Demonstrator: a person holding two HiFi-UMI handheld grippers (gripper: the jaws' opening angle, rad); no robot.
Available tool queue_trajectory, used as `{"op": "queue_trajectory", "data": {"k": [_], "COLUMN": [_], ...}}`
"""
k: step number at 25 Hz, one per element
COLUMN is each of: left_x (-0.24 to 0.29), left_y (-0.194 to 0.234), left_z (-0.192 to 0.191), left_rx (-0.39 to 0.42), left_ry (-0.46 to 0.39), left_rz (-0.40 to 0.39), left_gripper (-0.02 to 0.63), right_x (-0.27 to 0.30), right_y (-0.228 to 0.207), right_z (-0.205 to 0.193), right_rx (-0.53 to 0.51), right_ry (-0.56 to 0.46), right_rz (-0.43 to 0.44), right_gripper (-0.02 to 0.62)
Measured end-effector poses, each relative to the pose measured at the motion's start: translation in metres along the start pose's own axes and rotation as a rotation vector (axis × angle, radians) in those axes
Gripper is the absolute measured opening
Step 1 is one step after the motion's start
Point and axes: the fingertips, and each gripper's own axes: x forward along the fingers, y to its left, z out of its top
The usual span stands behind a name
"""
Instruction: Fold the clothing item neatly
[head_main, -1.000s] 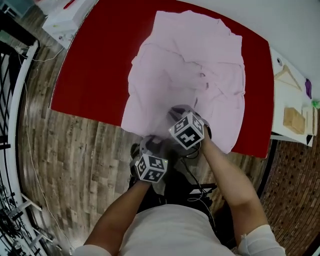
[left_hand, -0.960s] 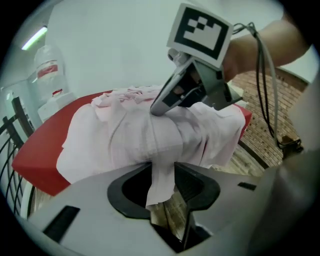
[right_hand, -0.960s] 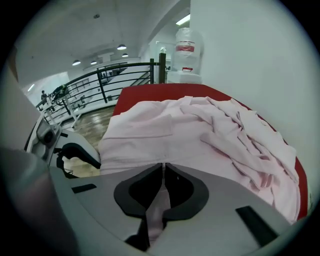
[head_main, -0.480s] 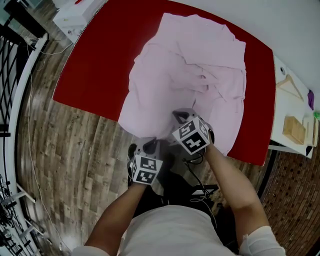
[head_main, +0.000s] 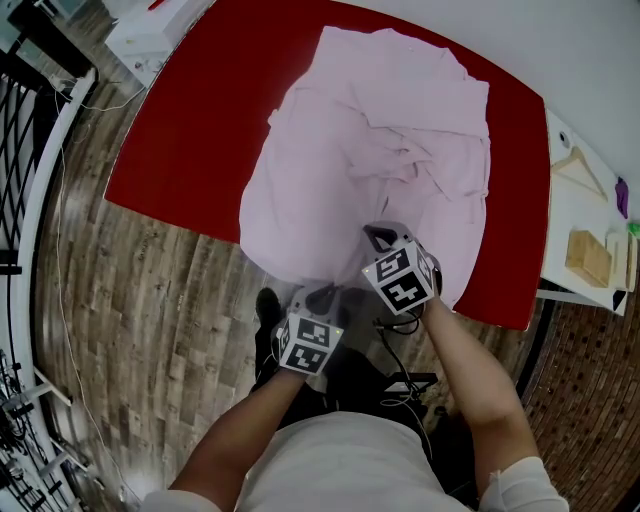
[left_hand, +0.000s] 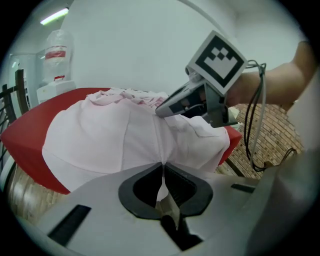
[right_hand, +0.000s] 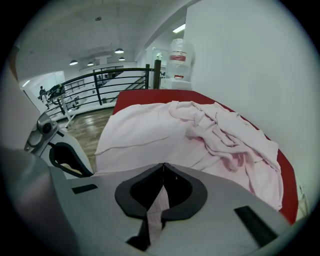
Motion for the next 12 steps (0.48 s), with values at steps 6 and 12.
{"op": "queue_trajectory", "data": {"k": [6,12], "left_x": [-0.002,-0.029], "left_y": [0.007,0.033], "left_z": [-0.019,-0.052], "left_rx": [-0.046,-0.110], "left_ry": [0.029,0.031], "left_rz": [-0.028,-0.034], "left_gripper": [0.026,0.124], "right_x": [0.005,-0.013], "right_y": [0.008,0.015], "right_z": [-0.002,-0.008], "right_rx": [-0.006,0.024], "right_ry": [-0.020,-0.099], "right_rz": [-0.009,-0.026], "right_gripper": [0.020,0.114]}}
